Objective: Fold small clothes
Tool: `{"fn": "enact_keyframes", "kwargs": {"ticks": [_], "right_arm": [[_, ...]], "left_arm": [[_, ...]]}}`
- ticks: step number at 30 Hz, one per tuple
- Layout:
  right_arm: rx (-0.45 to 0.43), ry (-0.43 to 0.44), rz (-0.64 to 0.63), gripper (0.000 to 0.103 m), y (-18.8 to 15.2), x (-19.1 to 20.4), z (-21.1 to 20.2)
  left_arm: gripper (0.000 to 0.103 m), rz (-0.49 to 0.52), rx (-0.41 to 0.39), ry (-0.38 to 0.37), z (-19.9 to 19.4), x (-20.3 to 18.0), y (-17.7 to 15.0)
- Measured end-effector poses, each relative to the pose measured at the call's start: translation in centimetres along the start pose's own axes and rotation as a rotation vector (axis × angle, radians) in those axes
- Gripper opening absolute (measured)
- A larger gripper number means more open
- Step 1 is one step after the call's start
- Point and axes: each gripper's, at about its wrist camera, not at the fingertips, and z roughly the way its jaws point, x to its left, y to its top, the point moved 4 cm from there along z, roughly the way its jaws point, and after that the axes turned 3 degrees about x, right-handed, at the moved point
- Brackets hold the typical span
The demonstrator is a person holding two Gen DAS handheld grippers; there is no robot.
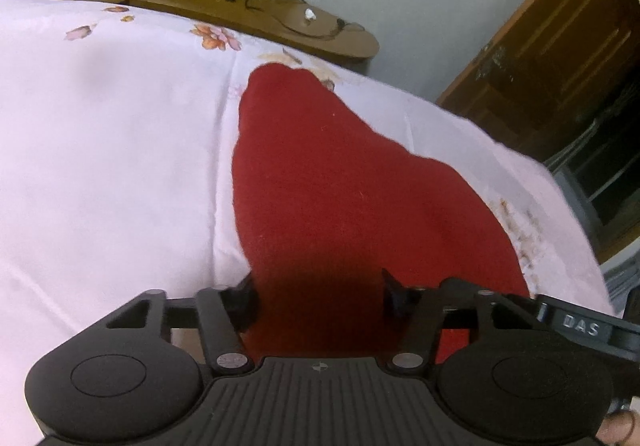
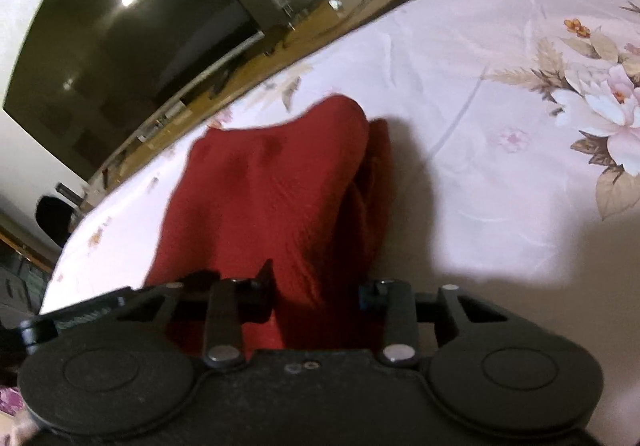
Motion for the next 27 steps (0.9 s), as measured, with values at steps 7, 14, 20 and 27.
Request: {"fn": "enact_keyframes", "kwargs": {"ticks": [7, 14, 20, 27], "right_arm": [[-0.050, 0.090, -0.047, 0.034, 0.8, 4.2, -2.2], [-0.008, 0.164, -0.076, 0.034, 0.3, 8.7, -0.5], [0.067, 0.167, -0.105, 0.035, -1.0, 11.5, 3.6], [0.080, 0.062, -0.160, 0.052, -2.5, 11.7, 5.8]], "left_arm": [[0.054, -0.037, -0.079, -0.021, -4.8, 1.3, 0.9], [0.054, -0.011, -0.133, 0.073, -9.4, 5.2, 0.6], [0.054, -0.037, -0.115, 0.158, -9.4, 9.9, -0.7], [0.079, 0.031, -0.129, 0.275, -8.2, 10.3, -1.8]]}}
